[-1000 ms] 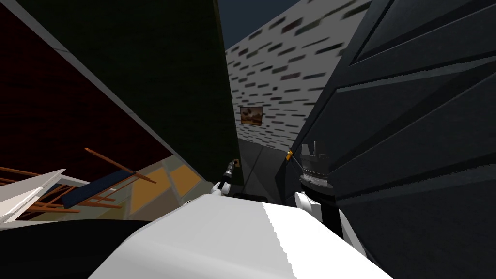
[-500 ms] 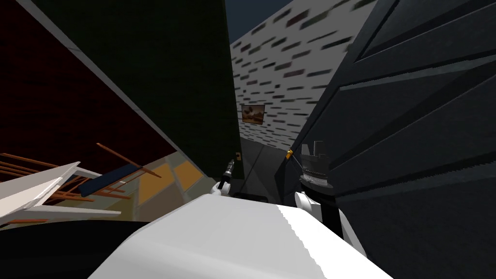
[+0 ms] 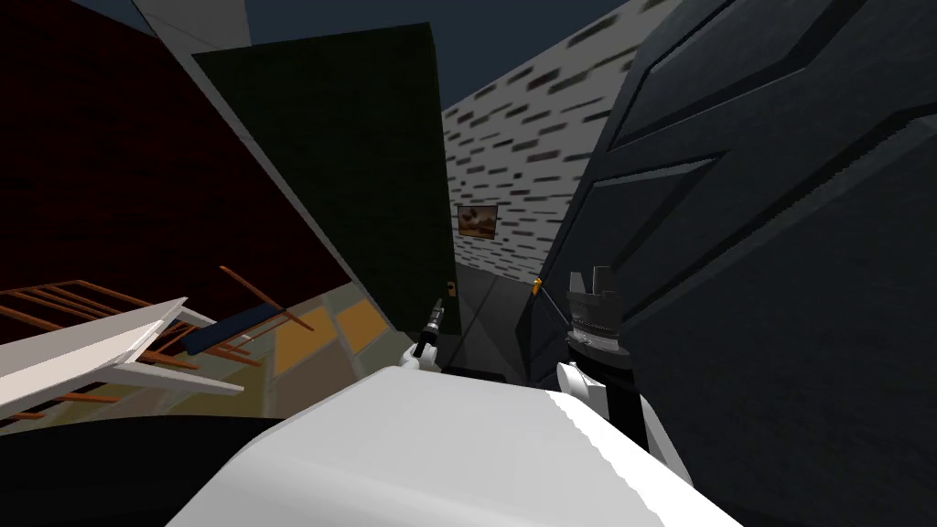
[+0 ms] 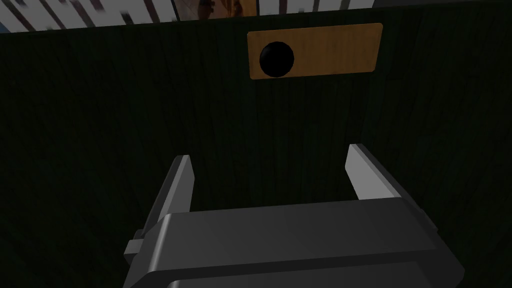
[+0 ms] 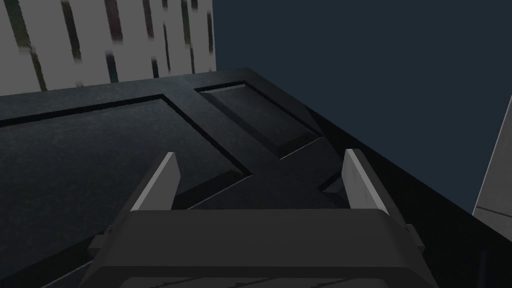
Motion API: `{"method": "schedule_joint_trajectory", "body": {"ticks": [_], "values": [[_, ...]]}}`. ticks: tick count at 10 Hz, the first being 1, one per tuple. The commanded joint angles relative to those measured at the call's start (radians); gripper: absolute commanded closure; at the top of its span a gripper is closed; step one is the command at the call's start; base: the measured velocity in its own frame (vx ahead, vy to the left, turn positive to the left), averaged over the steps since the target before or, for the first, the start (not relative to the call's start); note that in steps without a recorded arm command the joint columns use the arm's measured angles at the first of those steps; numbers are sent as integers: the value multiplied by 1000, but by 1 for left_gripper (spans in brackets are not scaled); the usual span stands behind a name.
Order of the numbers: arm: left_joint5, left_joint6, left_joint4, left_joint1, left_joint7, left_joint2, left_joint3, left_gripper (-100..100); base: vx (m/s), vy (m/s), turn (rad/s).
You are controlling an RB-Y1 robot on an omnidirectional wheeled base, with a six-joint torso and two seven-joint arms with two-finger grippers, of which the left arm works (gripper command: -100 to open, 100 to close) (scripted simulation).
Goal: Push the door open
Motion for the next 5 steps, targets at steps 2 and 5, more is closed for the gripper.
{"method": "schedule_joint_trajectory", "body": {"ticks": [2, 5], "values": [[2, -7, -2, 4, -2, 5, 3, -100, 195, -12, -19], [4, -18, 2, 7, -6, 6, 9, -100, 224, -6, -29]]}}
